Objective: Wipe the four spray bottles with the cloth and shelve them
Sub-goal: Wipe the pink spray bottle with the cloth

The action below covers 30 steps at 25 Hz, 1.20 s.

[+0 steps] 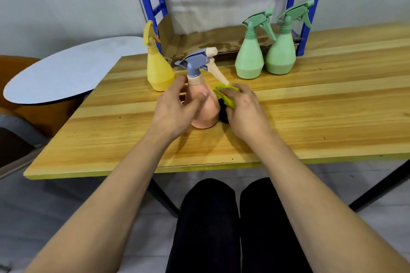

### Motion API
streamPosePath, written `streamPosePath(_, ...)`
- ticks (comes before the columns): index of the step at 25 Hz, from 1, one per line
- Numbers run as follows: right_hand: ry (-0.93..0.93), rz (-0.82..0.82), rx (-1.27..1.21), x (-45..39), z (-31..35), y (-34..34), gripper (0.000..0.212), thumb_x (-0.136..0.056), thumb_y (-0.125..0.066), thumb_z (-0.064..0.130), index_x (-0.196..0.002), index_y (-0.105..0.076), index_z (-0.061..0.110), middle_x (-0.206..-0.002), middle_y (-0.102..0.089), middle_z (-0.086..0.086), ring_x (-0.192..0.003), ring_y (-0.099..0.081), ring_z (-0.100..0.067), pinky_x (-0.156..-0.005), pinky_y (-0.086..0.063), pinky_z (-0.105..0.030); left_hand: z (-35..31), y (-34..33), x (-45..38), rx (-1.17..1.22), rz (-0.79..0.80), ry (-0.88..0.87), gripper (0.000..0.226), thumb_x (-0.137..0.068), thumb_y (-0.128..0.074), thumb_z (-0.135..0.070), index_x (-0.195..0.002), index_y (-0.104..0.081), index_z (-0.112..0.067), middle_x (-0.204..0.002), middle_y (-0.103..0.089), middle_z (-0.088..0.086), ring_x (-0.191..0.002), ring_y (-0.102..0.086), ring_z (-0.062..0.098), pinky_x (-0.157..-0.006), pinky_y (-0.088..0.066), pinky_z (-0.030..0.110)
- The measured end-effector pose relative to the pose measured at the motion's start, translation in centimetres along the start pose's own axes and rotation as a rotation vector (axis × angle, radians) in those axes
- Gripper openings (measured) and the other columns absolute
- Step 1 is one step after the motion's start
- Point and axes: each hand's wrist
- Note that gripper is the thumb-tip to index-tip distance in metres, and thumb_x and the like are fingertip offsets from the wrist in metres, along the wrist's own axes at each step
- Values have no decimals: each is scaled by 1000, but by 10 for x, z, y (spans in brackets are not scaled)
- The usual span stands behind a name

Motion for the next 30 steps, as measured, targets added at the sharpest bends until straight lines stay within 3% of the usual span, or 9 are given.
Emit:
streamPosePath(3,24,121,157,-7,5,1,49,-90,-62,10,-136,-60,25,-151,-41,-7,-132,-42,-34,-114,-33,-39,0,-4,7,-20,-104,15,37,-93,-70,-43,-123,-62,-22,-104,-69,-6,-92,-63,16,-74,-46,28)
streamPosePath(6,106,126,233,12,5,3,44,-88,-66,15,-131,-65,24,-152,-41,-4,-133,-40,-31,-113,-32,-37,-2,-10,6,-89,-222,43,38,-93,-69,-43,-119,-62,-16,-96,-66,1,-85,-58,20,-67,-33,28)
streamPosePath(9,135,129,219,32,11,7,41,-86,-68,17,-126,-68,24,-149,-43,-3,-132,-40,-30,-111,-34,-39,-8,-19,-1,-151,-277,127,45,-89,-70,-50,-118,-59,-17,-98,-65,0,-97,-63,28,-70,-32,31)
streamPosePath(12,142,146,238,40,20,8,38,-87,-64,29,-125,-67,28,-150,-42,-1,-134,-38,-28,-111,-35,-41,-13,-21,-5,-191,-277,241,62,-81,-72,-64,-120,-54,-19,-109,-63,6,-105,-63,32,-78,-44,39)
streamPosePath(15,64,242,150,35,15,21,48,-96,-46,40,-144,-47,32,-157,-35,-1,-140,-34,-26,-114,-29,-39,-4,-8,-8,-126,-122,271,73,-78,-69,-69,-131,-51,-23,-121,-56,7,-116,-58,31,-99,-48,49)
streamPosePath(18,-19,308,-53,21,5,34,59,-101,-44,39,-154,-19,32,-157,-40,4,-133,-47,-24,-109,-36,-37,18,24,-14,187,166,264,71,-74,-63,-62,-138,-53,-33,-138,-48,-3,-131,-51,24,-112,-43,47)
streamPosePath(22,-91,267,-7,4,0,26,66,-92,-62,43,-151,-38,27,-161,-32,2,-143,-37,-20,-117,-32,-38,40,39,-19,285,385,122,54,-88,-77,-41,-133,-56,-20,-139,-62,-4,-130,-57,13,-109,-47,41)
streamPosePath(25,-122,199,0,4,7,16,56,-93,-61,36,-147,-47,25,-150,-48,-1,-134,-47,-24,-107,-38,-33,39,24,-11,349,285,72,40,-91,-76,-28,-118,-52,-13,-127,-67,5,-113,-67,13,-93,-55,34)
streamPosePath(30,-84,1,18,32,20,4,50,-93,-63,28,-141,-55,19,-139,-59,-5,-125,-53,-27,-101,-42,-34,23,0,0,126,-23,54,45,-89,-76,-42,-118,-54,-16,-119,-66,-4,-113,-63,14,-97,-54,42)
Point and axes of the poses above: each hand's wrist, its own x-axis away from the middle knuckle, its own y-axis out of the back of the hand, z = x × y
